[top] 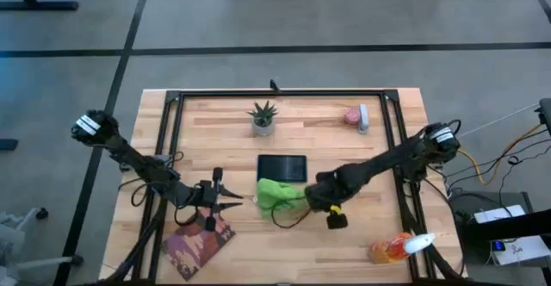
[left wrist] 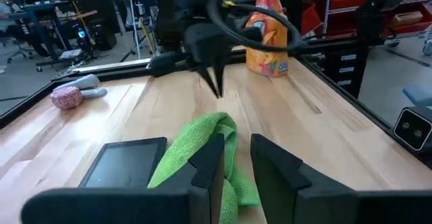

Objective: Apply microfiber cloth
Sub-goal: Return to Home Position

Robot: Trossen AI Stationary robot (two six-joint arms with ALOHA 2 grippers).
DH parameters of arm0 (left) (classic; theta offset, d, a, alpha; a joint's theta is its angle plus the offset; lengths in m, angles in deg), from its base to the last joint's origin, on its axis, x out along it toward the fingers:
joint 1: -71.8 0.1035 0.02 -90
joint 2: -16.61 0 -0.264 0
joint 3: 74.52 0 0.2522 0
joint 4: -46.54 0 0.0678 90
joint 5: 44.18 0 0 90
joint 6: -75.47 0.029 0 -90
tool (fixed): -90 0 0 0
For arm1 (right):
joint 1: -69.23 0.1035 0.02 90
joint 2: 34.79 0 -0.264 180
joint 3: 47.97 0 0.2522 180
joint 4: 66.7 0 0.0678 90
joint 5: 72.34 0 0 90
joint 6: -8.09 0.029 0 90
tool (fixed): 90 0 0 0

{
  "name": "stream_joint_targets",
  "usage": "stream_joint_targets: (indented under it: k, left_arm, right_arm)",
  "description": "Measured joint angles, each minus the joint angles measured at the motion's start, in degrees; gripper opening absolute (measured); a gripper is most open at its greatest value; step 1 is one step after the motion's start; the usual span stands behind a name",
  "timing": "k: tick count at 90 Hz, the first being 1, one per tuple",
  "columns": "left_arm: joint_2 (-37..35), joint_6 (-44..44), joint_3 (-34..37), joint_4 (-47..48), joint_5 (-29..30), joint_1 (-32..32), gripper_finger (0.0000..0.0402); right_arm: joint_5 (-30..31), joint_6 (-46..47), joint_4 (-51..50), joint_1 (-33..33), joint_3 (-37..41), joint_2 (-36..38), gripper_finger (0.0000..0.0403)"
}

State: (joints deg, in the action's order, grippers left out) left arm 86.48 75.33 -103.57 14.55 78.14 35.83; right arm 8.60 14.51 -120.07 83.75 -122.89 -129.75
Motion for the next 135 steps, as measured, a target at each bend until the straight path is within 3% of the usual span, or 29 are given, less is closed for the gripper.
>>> stream_joint_targets:
  k: [14, 30, 48, 53, 65, 70, 81, 93, 117, 135]
  left_arm:
    - [-0.02, 1.07, 0.25, 0.54, -1.04, 3.56, 0.0059]
    - [-0.33, -0.66, 1.16, 0.81, -11.48, 12.15, 0.0059]
    - [-3.2, -1.19, 3.78, 0.7, -14.15, 19.52, 0.0059]
    - [-5.05, -1.29, 5.38, 1.01, -17.55, 21.63, 0.0059]
    - [-8.61, -1.47, 7.7, -2.36, -32.16, 28.42, 0.0059]
    - [-9.38, -1.9, 8.16, -4.68, -34.9, 31.7, 0.0059]
    - [-11.65, -4.31, 9.83, -3.11, -35.14, 37.91, 0.0059]
    - [-15.95, -7.16, 12.05, 2.66, -35.3, 41.68, 0.0059]
    - [-26.66, -10.14, 14.67, 6.46, -32.88, 41.99, 0.0059]
    - [-30.7, -11.14, 14.69, 11.44, -31.99, 41.91, 0.0059]
  right_arm:
    - [-0.52, -4.74, 6.44, -4.67, 5.36, 4.71, 0.0]
    - [-3.12, -6.22, 15.67, -9.8, 14.04, 11.42, 0.0]
    - [-7.7, -6.73, 30.14, -14.08, 26.02, 22.39, 0.0]
    - [-7.68, -7.48, 34.07, -14.91, 29.36, 25.93, 0.0]
    - [-7.6, -8.41, 41.38, -16.77, 36.35, 34.22, 0.0]
    - [-7.43, -8.49, 45.25, -17.22, 38.79, 37.29, 0.0]
    - [-7.43, -9.66, 53.53, -17.45, 43.97, 43.55, 0.0]
    - [-7.38, -9.54, 55.95, -17.75, 48.87, 51.94, 0.0]
    - [-7.37, -7.01, 55.15, -18.11, 56.25, 65.69, 0.0]
    - [-6.78, -7.52, 54.36, -18.21, 58.83, 73.2, 0.0]
